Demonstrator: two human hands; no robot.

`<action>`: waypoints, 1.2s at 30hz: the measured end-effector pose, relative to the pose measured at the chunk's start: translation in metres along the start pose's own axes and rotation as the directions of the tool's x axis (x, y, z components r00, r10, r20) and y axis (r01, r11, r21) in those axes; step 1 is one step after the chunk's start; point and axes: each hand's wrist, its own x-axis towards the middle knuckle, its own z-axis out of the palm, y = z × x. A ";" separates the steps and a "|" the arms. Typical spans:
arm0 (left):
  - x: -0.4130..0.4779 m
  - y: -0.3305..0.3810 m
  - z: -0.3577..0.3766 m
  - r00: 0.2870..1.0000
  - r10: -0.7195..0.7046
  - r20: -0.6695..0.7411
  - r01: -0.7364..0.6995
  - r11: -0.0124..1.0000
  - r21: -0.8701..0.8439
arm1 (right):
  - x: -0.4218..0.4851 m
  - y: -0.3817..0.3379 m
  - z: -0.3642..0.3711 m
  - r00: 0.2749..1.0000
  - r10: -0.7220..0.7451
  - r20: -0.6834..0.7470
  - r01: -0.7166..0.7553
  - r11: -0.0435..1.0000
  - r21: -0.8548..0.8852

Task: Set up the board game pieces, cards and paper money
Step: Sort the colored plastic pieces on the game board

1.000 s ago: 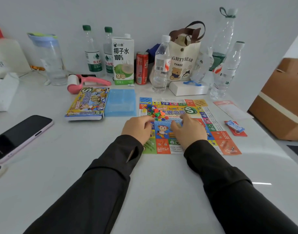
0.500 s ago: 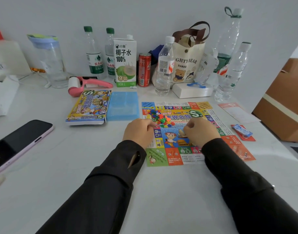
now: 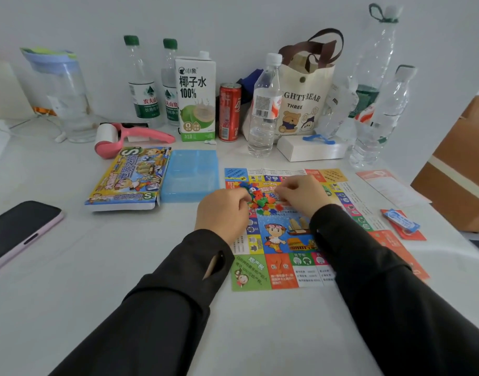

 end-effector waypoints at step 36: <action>0.007 0.004 0.002 0.998 -0.023 -0.054 0.023 1.000 -0.007 | 0.009 0.022 -0.004 0.939 0.147 -0.310 -0.113 0.986 0.126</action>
